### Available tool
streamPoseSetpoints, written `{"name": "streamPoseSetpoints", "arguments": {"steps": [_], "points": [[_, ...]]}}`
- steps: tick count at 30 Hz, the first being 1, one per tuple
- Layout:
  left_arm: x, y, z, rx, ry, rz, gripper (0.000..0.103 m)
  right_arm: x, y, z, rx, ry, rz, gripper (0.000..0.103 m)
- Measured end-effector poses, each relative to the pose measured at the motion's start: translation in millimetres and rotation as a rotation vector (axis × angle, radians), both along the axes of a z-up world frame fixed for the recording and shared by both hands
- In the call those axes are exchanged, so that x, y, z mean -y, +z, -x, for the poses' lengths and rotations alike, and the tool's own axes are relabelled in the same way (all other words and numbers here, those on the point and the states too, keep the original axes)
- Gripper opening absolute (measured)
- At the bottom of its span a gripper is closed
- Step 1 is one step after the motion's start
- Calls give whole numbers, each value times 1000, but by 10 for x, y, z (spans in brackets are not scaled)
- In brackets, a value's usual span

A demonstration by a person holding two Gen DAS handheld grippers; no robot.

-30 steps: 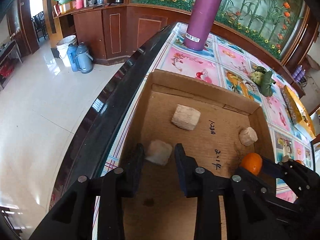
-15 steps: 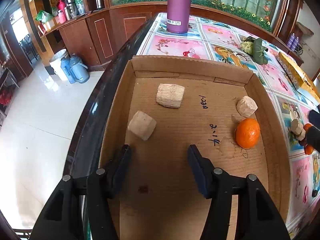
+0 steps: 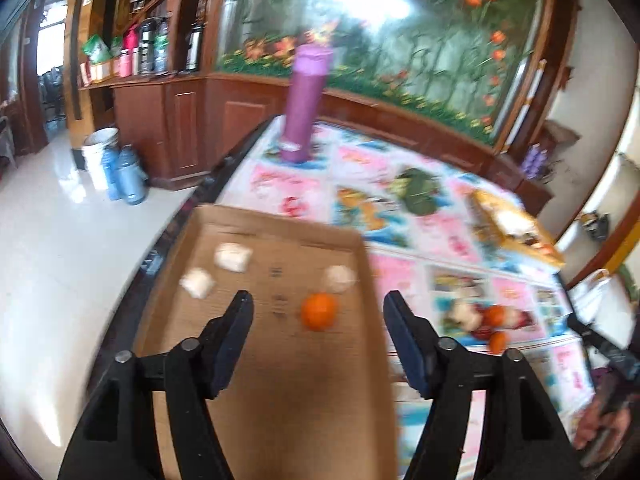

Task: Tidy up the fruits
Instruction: 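Lower the beige cube and the orange onto the cardboard tray and release both, then grasp another beige cube with the left tool while the right tool grasps another orange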

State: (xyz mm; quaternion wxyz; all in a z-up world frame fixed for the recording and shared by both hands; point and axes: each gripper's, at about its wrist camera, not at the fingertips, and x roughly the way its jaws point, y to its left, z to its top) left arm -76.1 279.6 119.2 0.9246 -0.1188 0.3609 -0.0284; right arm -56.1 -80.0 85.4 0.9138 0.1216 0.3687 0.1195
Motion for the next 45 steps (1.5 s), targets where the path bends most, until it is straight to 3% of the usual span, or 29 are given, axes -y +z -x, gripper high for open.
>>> {"name": "streamPoseSetpoints", "arguments": {"steps": [3, 9, 14, 24, 30, 34, 37, 40, 45], "points": [[352, -45, 76, 5, -58, 60, 70, 316, -206, 116, -51, -45, -50, 75], [920, -363, 56, -84, -121, 154, 70, 722, -514, 277, -125, -87, -93, 75], [1200, -480, 44, -124, -128, 77, 70, 864, -591, 415, -135, -74, -88, 75], [1436, -566, -2, -149, -147, 19, 70, 798, -636, 383, -157, -7, -19, 76], [1520, -660, -44, -167, -152, 22, 70, 488, -470, 106, -152, 81, 41, 76], [1473, -682, -55, -171, -131, 8, 70, 78, -555, -146, -154, 161, 61, 75], [1363, -647, -102, -165, -107, 0, 70, -209, -684, -317, -157, 210, 82, 59], [1276, -607, -225, -165, -90, -12, 70, -396, -764, -441, -150, 238, 78, 55], [1348, -602, -534, -201, -144, 24, 70, -506, -800, -500, -152, 275, 44, 32]]}}
